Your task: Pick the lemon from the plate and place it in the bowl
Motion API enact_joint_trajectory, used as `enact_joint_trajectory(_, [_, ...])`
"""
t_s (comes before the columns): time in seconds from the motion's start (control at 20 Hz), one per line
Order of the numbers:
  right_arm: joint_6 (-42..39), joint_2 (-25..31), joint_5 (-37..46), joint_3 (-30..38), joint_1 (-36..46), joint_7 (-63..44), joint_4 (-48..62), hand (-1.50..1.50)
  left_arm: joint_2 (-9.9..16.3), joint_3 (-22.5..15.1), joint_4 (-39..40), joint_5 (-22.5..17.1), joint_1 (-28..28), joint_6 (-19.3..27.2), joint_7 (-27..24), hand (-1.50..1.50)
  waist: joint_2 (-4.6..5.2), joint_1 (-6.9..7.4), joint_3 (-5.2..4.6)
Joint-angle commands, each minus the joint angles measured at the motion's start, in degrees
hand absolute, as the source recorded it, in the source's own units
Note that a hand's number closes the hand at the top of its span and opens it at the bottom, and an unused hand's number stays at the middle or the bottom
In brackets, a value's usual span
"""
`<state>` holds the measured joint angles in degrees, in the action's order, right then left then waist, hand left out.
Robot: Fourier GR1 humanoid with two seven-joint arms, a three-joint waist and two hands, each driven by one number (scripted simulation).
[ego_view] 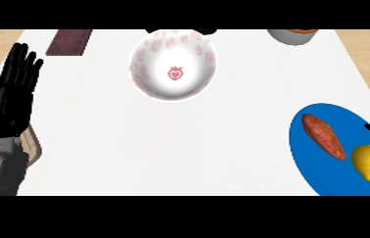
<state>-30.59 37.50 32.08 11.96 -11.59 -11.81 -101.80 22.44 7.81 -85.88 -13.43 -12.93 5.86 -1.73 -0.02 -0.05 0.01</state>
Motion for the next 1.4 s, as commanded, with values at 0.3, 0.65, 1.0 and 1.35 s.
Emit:
enact_joint_trajectory(0.3, [-0.73, -2.34, 7.59, 1.22, 5.00, 5.42, 8.74, -1.50, -2.12, 2.17, 1.57, 2.06, -1.06, -1.68, -0.12, 0.00, 0.03, -0.02, 0.00])
enact_joint_trajectory(0.65, [1.71, -4.65, 11.07, 1.57, 6.97, 8.00, 16.54, -1.50, -2.37, 3.33, -0.19, 3.06, 2.35, -3.78, -2.12, 0.00, 0.02, 0.15, 0.00])
enact_joint_trajectory(1.0, [0.38, -3.97, 14.26, 1.95, 12.38, 7.40, 22.37, -1.50, -3.93, 3.07, 5.43, 4.99, -4.15, -2.56, -0.68, 0.00, 0.09, 0.01, -0.01])
enact_joint_trajectory(1.35, [11.11, -4.91, 17.44, 3.14, 8.65, 17.53, 23.99, 1.50, -3.84, 3.77, -5.26, 3.62, 0.86, -3.27, 5.00, 0.00, -0.02, 0.12, 0.01])
